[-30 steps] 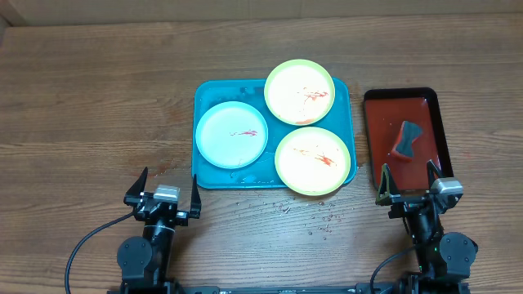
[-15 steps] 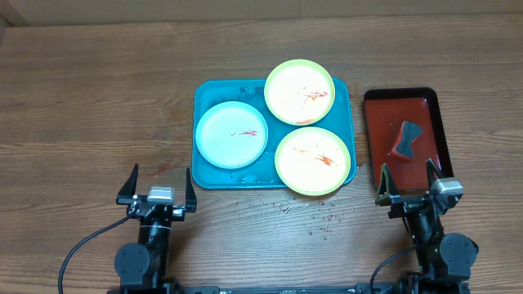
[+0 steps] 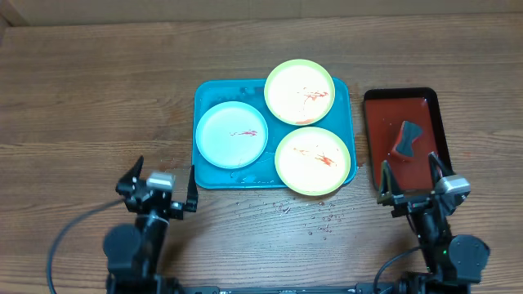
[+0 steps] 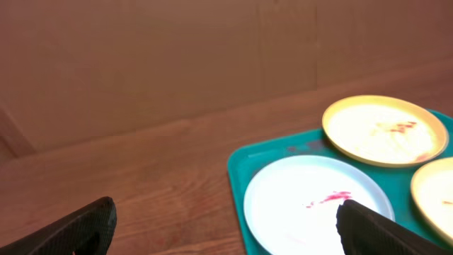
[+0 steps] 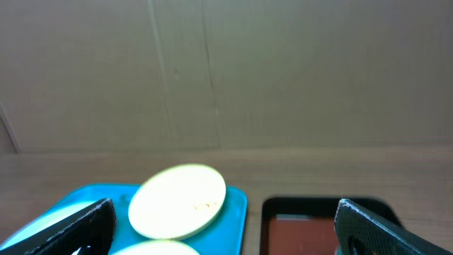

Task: Clean dirty plates on tray and stack at the side

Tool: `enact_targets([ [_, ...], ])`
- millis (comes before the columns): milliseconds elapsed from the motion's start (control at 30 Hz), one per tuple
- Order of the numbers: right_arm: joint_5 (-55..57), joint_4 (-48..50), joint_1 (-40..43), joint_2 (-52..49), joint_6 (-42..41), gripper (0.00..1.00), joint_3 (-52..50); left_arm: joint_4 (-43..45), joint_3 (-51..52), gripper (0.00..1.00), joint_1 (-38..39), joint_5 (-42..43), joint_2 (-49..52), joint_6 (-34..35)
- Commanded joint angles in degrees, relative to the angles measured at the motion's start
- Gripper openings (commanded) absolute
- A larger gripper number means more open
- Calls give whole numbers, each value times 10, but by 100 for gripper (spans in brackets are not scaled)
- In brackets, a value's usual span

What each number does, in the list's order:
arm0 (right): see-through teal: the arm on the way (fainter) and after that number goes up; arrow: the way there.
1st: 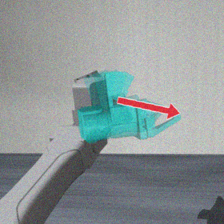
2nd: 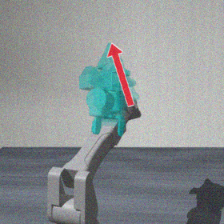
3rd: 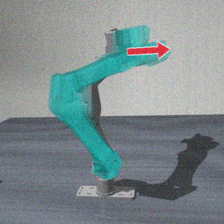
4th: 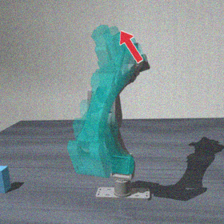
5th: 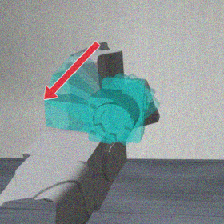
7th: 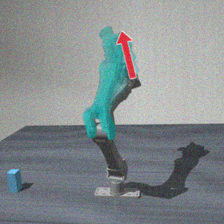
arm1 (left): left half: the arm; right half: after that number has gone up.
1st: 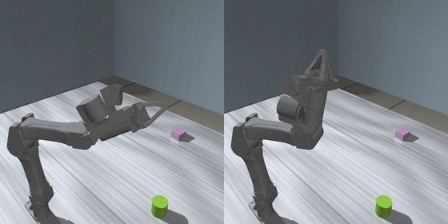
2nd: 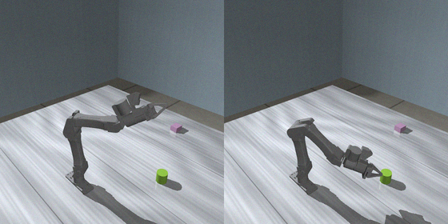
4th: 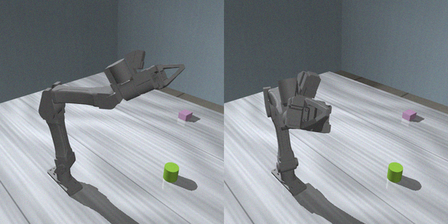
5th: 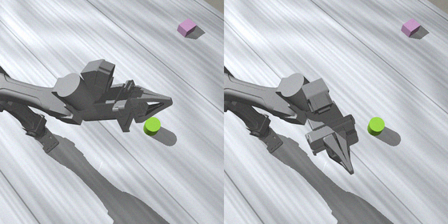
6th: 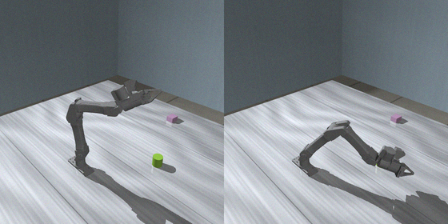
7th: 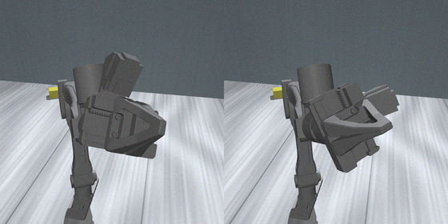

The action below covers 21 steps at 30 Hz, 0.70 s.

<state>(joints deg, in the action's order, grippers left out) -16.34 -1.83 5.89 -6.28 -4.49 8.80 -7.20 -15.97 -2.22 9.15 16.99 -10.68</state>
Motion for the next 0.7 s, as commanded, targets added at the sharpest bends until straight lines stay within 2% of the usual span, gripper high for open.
enact_targets([
  [0,7,-19,-3,-58,-1,100,76,-31,-104,100,3,28,97,3],
  [167,63,-138,-3,-186,-1,100,218,-198,-301,100,3,24,279,1],
  [367,69,-295,-3,-361,-1,100,408,-410,-541,100,4,24,488,2],
  [467,68,-367,-3,-445,-1,100,491,-500,-640,100,4,28,581,39],
  [533,66,-420,-3,-500,-1,100,545,-538,-685,99,4,43,634,69],
  [667,57,-488,-3,-588,-2,100,609,-547,-704,100,4,110,706,111],
])
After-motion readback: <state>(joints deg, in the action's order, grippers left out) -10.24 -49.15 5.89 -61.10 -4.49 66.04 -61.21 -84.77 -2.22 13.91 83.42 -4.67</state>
